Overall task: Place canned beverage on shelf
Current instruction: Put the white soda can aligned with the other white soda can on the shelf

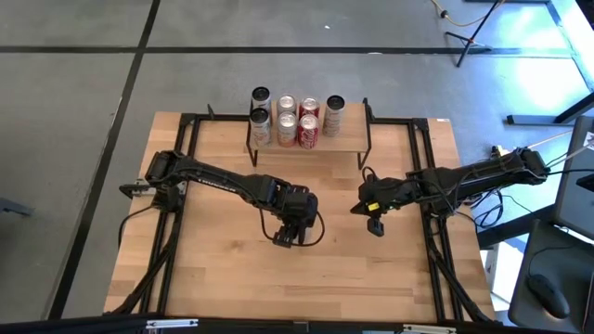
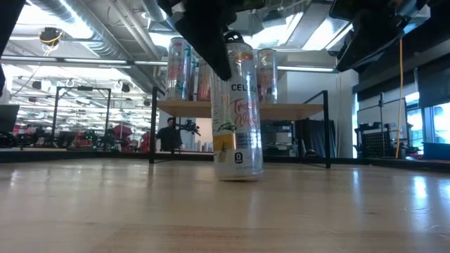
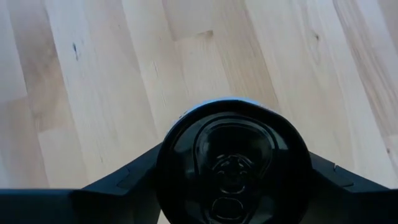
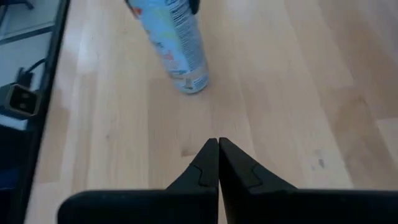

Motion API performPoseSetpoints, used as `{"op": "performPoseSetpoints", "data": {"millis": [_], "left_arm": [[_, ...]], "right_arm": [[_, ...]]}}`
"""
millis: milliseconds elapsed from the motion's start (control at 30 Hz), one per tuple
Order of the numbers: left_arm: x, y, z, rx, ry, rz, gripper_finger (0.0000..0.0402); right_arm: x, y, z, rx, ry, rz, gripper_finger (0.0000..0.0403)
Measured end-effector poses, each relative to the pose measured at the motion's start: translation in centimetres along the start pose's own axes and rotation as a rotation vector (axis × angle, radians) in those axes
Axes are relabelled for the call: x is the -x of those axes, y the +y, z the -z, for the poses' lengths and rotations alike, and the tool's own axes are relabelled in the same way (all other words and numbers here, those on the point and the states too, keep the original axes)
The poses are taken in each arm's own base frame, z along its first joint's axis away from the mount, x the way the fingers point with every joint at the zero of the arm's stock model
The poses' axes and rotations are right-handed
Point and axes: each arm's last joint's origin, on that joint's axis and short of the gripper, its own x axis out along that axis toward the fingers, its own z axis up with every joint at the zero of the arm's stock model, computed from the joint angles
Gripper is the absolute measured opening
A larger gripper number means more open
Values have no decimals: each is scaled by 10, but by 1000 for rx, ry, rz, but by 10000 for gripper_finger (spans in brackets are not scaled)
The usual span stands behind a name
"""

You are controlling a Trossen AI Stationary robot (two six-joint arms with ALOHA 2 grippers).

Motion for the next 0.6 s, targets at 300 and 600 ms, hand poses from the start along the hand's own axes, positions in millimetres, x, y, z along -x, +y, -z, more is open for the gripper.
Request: {"op": "performPoseSetpoints", "data": {"millis": [300, 600], "left_arm": [[7, -6, -7, -23, -28, -16, 330], [89, -19, -26, 96, -98, -146, 334]], "right_arm": [[0, 0, -3, -25, -38, 31, 20], [-8, 2, -11, -56, -112, 39, 201]]}}
